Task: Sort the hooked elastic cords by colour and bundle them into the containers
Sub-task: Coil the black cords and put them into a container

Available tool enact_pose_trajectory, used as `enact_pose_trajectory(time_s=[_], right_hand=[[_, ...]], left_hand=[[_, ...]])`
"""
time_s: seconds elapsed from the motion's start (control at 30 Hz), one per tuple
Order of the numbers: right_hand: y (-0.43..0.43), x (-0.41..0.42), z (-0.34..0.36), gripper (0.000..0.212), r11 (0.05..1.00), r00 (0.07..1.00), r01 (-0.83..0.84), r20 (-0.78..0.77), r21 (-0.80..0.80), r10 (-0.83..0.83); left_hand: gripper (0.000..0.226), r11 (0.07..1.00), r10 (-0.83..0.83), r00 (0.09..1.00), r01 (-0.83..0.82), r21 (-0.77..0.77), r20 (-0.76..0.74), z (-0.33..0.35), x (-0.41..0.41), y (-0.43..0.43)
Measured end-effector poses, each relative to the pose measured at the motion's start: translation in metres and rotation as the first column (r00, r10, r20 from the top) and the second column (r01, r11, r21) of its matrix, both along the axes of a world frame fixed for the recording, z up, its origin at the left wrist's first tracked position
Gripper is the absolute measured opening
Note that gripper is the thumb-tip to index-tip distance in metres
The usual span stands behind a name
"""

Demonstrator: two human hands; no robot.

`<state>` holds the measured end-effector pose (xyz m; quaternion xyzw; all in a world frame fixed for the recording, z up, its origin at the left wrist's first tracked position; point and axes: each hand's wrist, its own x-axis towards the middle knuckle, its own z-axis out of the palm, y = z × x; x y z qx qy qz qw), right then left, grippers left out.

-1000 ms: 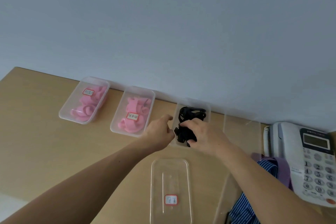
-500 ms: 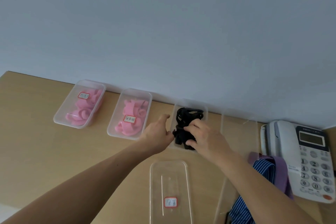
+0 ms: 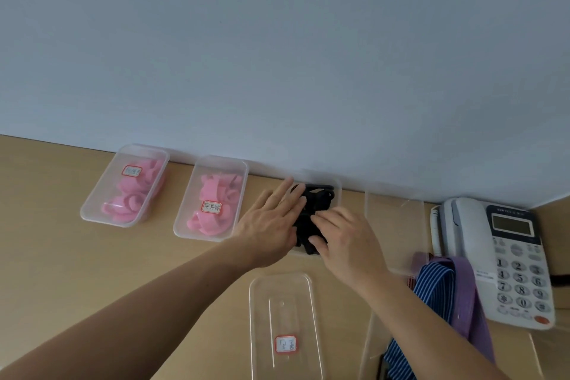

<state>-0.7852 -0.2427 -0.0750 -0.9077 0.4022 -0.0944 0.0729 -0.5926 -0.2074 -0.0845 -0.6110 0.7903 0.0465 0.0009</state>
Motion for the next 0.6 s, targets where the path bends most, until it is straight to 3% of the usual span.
enact_pose_trajectory(time_s=[0.1,0.27,0.47,0.6], right_hand=[[0.007,-0.005,-0.008,0.041,1.000,0.992,0.020,-0.128,-0.005,-0.020],[0.011,-0.004,-0.010,0.045,0.996,0.984,0.056,-0.171,0.062,-0.045],[0.013,-0.002,-0.002,0.049,0.992,0.978,0.085,-0.197,0.093,-0.066],[0.023,0.000,0.016,0.044,0.992,0.991,0.124,-0.057,0.037,-0.122]], left_hand=[[0.071,0.984,-0.057,0.995,0.041,0.171,0.085,0.005,-0.001,-0.005],[0.061,0.969,-0.037,0.985,-0.005,0.247,0.166,0.009,-0.003,-0.004],[0.061,0.975,-0.024,0.983,-0.017,0.221,0.184,0.012,-0.005,-0.002],[0.074,0.985,0.019,0.995,-0.035,0.168,0.099,0.019,0.000,0.008]])
